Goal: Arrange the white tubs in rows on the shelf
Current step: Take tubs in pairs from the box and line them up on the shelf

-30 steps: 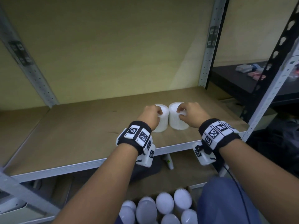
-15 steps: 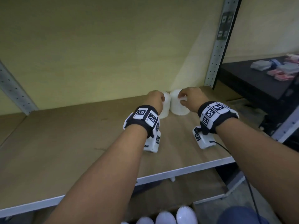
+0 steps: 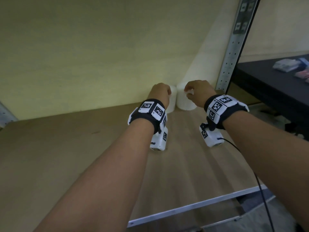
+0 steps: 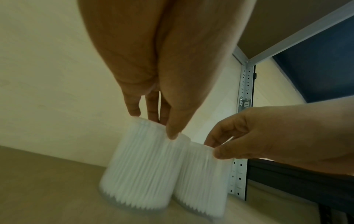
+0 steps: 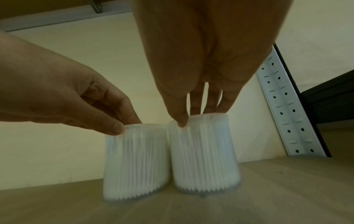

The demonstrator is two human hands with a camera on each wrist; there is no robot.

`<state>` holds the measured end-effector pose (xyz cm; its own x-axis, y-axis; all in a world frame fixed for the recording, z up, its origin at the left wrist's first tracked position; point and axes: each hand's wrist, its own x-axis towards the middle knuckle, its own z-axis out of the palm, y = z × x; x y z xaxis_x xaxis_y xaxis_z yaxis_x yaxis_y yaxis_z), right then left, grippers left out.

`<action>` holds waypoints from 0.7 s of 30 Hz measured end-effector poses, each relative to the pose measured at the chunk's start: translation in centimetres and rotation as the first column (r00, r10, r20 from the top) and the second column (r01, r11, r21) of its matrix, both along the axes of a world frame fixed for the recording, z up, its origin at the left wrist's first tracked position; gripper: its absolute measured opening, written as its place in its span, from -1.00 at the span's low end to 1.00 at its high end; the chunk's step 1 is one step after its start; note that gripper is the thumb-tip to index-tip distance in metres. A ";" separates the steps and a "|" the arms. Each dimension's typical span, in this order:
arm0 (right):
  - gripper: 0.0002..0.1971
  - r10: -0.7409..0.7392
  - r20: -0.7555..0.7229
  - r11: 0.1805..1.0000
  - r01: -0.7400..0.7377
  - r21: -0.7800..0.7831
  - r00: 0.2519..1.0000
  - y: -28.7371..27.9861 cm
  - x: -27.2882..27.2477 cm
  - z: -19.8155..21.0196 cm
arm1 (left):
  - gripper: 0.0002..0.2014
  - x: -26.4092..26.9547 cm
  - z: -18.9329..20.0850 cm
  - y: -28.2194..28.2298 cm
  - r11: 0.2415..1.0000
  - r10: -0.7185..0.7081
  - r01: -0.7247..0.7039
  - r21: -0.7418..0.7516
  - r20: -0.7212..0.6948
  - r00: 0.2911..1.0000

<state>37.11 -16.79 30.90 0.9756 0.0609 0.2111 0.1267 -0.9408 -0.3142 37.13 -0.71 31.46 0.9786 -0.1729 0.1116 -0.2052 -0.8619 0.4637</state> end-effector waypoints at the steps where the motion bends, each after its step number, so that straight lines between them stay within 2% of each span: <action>1: -0.73 0.000 0.006 1.000 0.000 0.006 1.000 0.0 0.3 -0.1 | -0.65 0.2 -0.1 0.0 1.000 -0.006 0.006 0.004 0.025 1.000; 6: -0.72 -0.004 0.018 1.000 0.004 0.007 1.000 -0.2 1.2 -0.3 | -0.65 1.1 -0.3 -0.1 1.000 -0.012 0.012 0.005 0.055 0.998; 9: -0.64 0.004 -0.048 1.000 -0.005 -0.022 0.999 0.0 1.1 -0.3 | -0.65 0.9 -0.2 0.1 1.000 -0.020 0.019 0.023 0.044 0.999; 11: -0.54 0.010 -0.104 0.995 -0.020 -0.094 0.995 0.1 0.6 -0.2 | -0.62 0.6 0.0 0.3 0.999 -0.023 0.022 0.028 0.028 0.999; 14: -0.40 -0.006 -0.097 0.975 -0.016 -0.223 0.995 0.0 -0.8 0.4 | -0.58 -0.6 0.7 0.8 1.000 -0.007 0.007 -0.016 0.043 0.999; 21: -0.45 0.045 -0.101 0.993 -0.056 -0.107 0.994 1.1 -8.0 3.1 | -0.51 -7.4 3.3 3.3 1.000 -0.008 0.008 0.010 -0.005 1.000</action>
<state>29.07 -15.72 33.96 0.9864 0.1277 0.1036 0.1482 -0.9634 -0.2234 29.73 2.60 34.81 0.9777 -0.1818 0.1052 -0.2099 -0.8646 0.4564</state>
